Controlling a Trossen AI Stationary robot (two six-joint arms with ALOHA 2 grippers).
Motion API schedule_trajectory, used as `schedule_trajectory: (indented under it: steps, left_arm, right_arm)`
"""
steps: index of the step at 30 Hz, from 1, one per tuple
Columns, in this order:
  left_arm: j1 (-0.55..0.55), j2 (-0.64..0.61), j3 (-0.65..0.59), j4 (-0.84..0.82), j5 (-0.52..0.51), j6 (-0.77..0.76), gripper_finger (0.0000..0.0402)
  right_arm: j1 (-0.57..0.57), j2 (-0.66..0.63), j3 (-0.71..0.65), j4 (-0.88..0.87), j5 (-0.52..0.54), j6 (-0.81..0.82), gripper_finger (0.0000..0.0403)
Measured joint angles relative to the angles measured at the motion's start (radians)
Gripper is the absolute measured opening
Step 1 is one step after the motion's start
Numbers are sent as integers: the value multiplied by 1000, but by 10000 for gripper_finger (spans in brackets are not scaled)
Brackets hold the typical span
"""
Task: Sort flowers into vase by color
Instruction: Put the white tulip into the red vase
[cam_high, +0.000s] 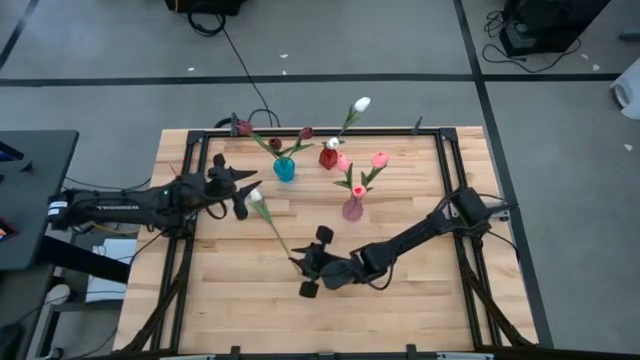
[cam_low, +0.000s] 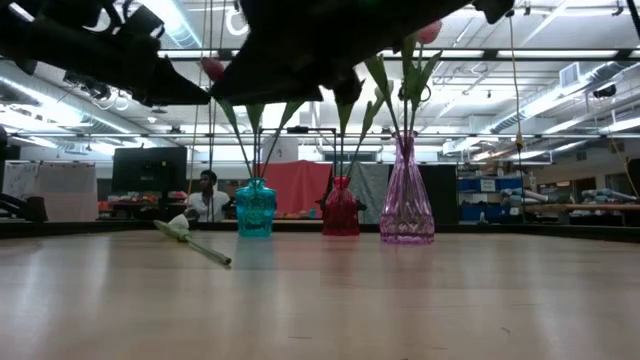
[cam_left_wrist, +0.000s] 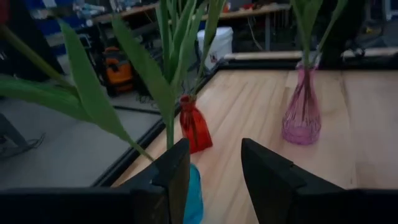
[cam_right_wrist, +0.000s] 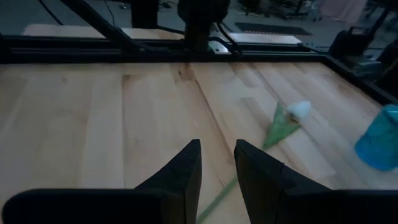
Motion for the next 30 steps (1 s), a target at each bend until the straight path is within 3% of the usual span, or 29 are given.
schedule_trajectory:
  steps: [7,15,23,30]
  left_arm:
    - [-106,-46,0,-2,-49,9,148]
    - [-254,-45,-8,-5,-152,-28,147]
    - [-324,-40,-140,146,-180,-138,147]
    - [-325,-33,-177,178,-181,-239,147]
  right_arm:
    - [2,55,83,-88,18,33,139]
    - [1,55,84,-225,6,232,198]
    - [3,55,19,-201,-37,297,187]
    - [2,134,10,-8,-117,278,174]
